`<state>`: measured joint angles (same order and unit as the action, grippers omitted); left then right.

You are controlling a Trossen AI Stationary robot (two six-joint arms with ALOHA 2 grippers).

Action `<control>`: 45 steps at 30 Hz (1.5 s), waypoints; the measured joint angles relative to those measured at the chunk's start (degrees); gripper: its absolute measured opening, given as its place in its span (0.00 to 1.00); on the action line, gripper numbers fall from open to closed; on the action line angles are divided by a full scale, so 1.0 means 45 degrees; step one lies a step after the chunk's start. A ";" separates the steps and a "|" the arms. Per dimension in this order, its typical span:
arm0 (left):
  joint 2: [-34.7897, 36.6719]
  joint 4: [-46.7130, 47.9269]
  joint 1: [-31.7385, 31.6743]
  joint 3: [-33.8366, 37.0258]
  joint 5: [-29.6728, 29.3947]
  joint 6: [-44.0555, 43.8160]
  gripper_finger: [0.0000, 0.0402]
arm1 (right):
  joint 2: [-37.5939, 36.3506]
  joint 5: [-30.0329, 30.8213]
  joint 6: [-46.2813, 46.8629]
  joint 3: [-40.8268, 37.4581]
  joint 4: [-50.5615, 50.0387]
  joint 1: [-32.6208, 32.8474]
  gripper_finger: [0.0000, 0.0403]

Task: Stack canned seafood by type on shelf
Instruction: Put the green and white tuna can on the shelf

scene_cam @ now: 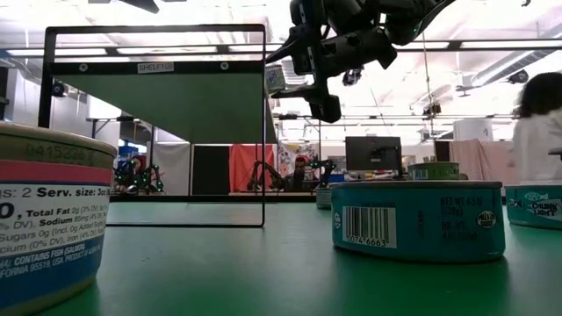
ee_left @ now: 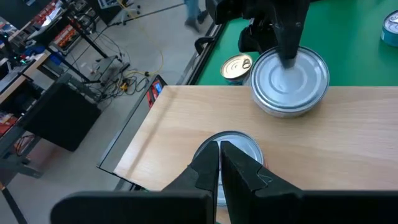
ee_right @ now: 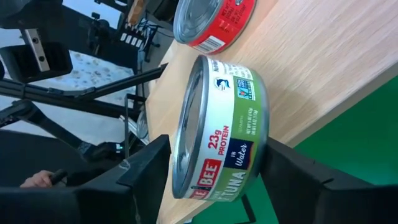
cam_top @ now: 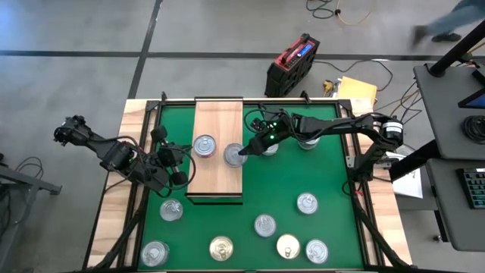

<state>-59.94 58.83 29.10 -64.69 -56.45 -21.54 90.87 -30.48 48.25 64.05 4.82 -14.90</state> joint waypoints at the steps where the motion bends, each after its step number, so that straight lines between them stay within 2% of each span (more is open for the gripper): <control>1: 0.0000 -0.0004 0.0000 0.0000 0.0000 -0.0001 0.00 | 0.0000 0.0054 -0.0090 0.0000 -0.0005 0.0000 0.57; 12: 0.0000 -0.0019 0.0004 0.0000 -0.0001 -0.0053 0.00 | 0.0000 0.0218 -0.0712 0.0082 -0.0052 0.0498 0.58; 16: 0.0000 -0.0019 0.0000 0.0000 -0.0005 -0.0067 0.00 | 0.0000 0.0559 -0.1139 0.0187 -0.0164 0.0591 0.58; 23: 0.0000 -0.0019 0.0001 0.0000 -0.0005 -0.0146 0.00 | 0.0000 0.1558 -0.2649 0.0674 -0.1591 0.0815 0.58; 30: 0.0000 -0.0015 0.0003 0.0000 -0.0007 -0.0203 0.00 | 0.0000 0.1903 -0.3316 0.0733 -0.1674 0.0869 0.58; 39: 0.0002 -0.0013 0.0003 0.0000 -0.0034 -0.0335 0.00 | 0.0000 0.3145 -0.4564 0.0733 -0.1583 0.1398 0.58; 45: 0.0000 -0.0015 0.0003 0.0000 -0.0039 -0.0386 0.00 | -0.0207 0.3516 -0.5265 0.0733 -0.1344 0.1358 0.58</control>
<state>-59.94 58.76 29.11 -64.69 -56.62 -23.28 89.94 -14.65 24.56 67.35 -1.23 -8.78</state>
